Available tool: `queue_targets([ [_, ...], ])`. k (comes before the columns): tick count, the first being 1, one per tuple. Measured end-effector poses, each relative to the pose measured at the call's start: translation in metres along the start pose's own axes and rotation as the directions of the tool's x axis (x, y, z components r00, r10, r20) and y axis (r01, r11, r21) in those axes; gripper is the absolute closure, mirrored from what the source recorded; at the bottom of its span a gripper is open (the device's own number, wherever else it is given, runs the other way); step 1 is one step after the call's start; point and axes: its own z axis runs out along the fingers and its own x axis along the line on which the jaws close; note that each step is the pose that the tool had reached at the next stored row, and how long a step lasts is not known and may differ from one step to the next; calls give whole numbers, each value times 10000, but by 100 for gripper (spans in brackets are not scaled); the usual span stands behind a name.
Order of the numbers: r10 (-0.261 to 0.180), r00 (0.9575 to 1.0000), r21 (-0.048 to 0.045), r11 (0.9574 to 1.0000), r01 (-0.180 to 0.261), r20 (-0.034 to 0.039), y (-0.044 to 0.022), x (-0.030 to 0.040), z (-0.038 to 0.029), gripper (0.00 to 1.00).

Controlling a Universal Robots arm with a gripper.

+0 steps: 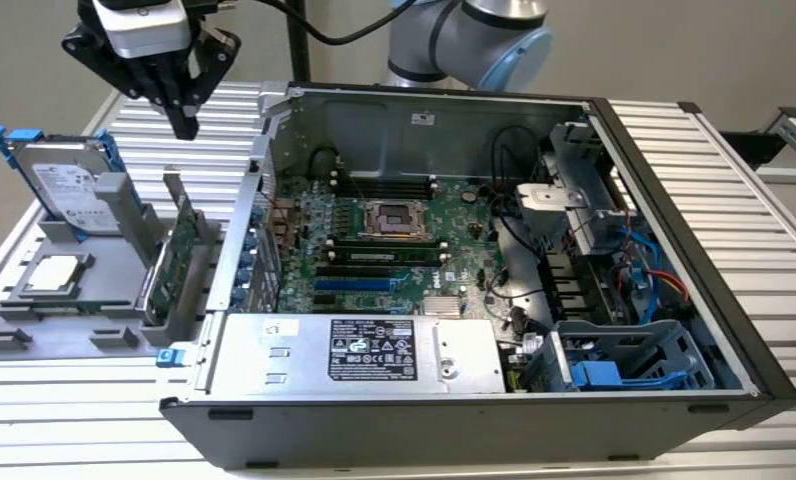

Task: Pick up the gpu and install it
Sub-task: 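Reach for the gpu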

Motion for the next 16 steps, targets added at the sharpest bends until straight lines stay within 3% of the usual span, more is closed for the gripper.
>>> queue_targets([
  [16,-1,10000,-5,10000,1,0,-34,261,-6,100],
])
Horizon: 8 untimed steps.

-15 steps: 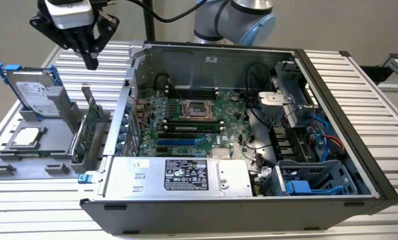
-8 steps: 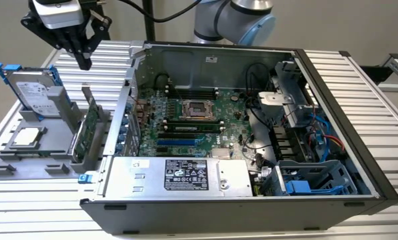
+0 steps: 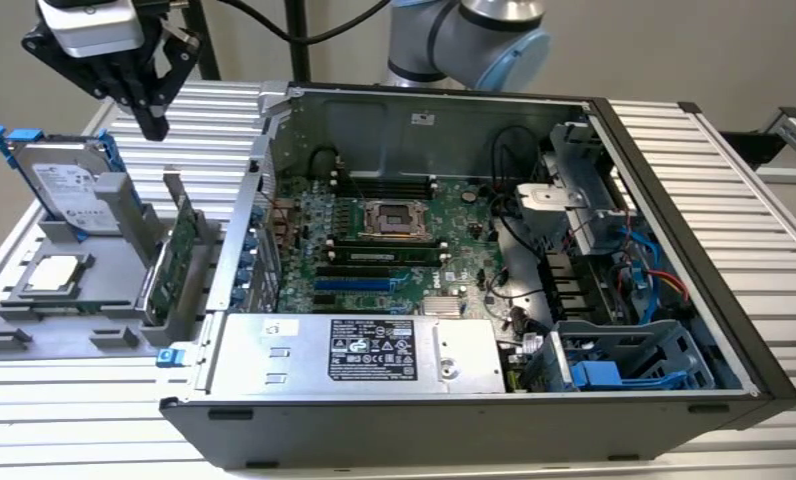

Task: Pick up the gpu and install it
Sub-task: 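Reach for the gpu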

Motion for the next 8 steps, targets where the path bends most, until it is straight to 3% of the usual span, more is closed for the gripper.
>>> queue_targets([
  [8,0,10000,-3,10000,0,1,-17,136,-3,100],
])
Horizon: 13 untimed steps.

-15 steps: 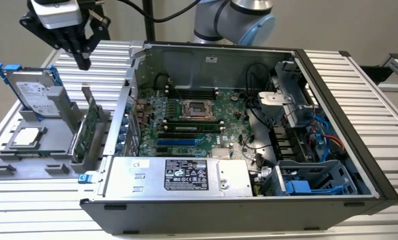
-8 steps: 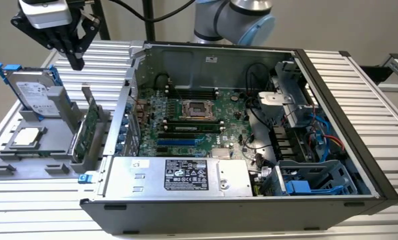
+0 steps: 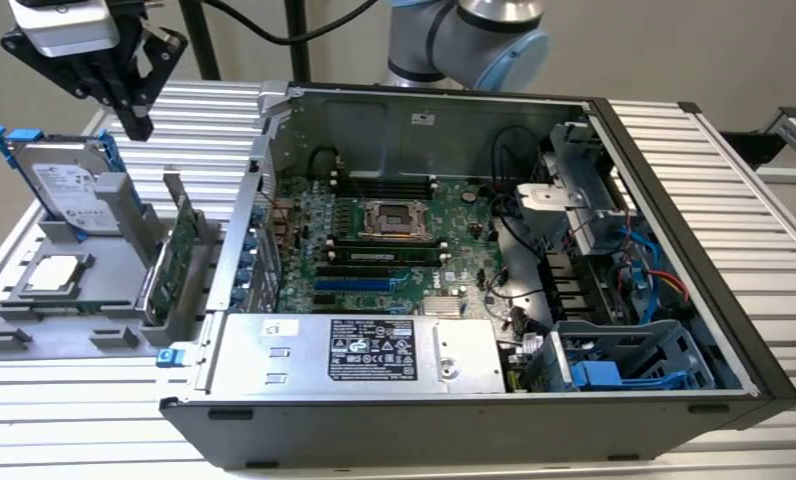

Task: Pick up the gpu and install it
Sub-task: 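Reach for the gpu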

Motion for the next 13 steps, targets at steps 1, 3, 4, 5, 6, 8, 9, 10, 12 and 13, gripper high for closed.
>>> queue_targets([
  [1,0,10000,1,10000,0,-1,-2,17,-1,100],
  [3,0,10000,1,10000,0,-1,-6,51,-2,100],
  [4,0,10000,1,10000,0,-1,-8,68,-2,100],
  [5,0,10000,0,10000,0,0,-9,84,-2,100],
  [6,0,10000,0,10000,0,-1,-11,101,-3,100],
  [8,0,10000,-1,10000,0,0,-15,135,-4,100],
  [9,1,10000,-1,10000,-1,-1,-17,151,-4,100],
  [10,0,10000,-1,10000,0,-1,-19,168,-5,100],
  [12,1,10000,-1,10000,-1,-1,-21,198,-5,100],
  [13,1,10000,-1,10000,-1,-1,-22,207,-6,100],
])
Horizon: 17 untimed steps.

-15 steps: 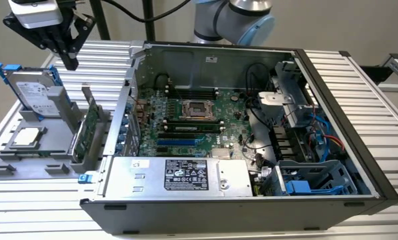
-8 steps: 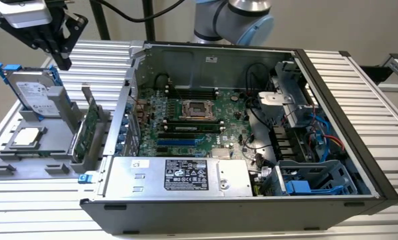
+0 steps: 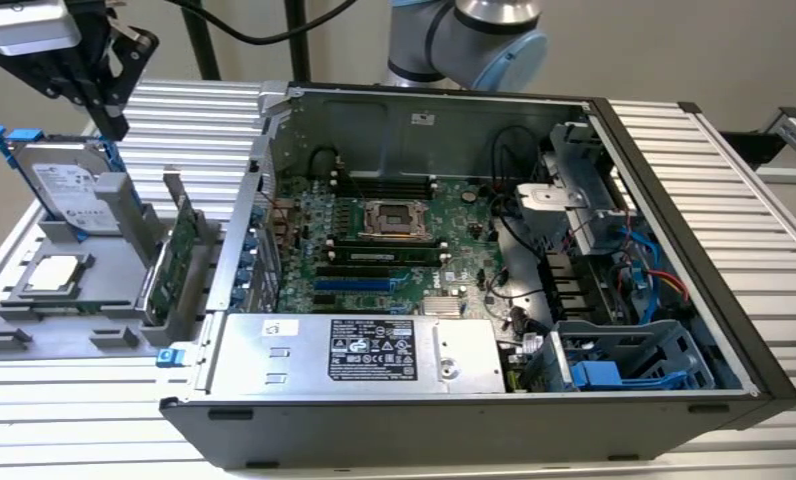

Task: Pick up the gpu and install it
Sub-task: 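Reach for the gpu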

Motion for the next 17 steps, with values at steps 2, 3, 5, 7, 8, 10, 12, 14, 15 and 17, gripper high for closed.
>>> queue_targets([
  [2,-1,10000,0,10000,1,0,-1,3,0,100],
  [3,-2,10000,-1,10000,2,0,-1,3,0,100],
  [5,-1,10000,-1,10000,1,0,-1,4,0,100],
  [7,0,10000,0,10000,0,-7,-1,4,0,100],
  [8,0,10000,0,10000,0,-12,-1,4,0,100],
  [10,0,10000,0,10000,0,-14,-1,4,0,100],
  [12,0,10000,0,10000,0,-14,-1,4,0,100],
  [14,0,10000,0,10000,0,-15,-1,5,0,100],
  [15,0,10000,1,10000,0,-16,-1,4,0,100],
  [17,0,10000,1,10000,0,-18,-1,4,0,100],
])
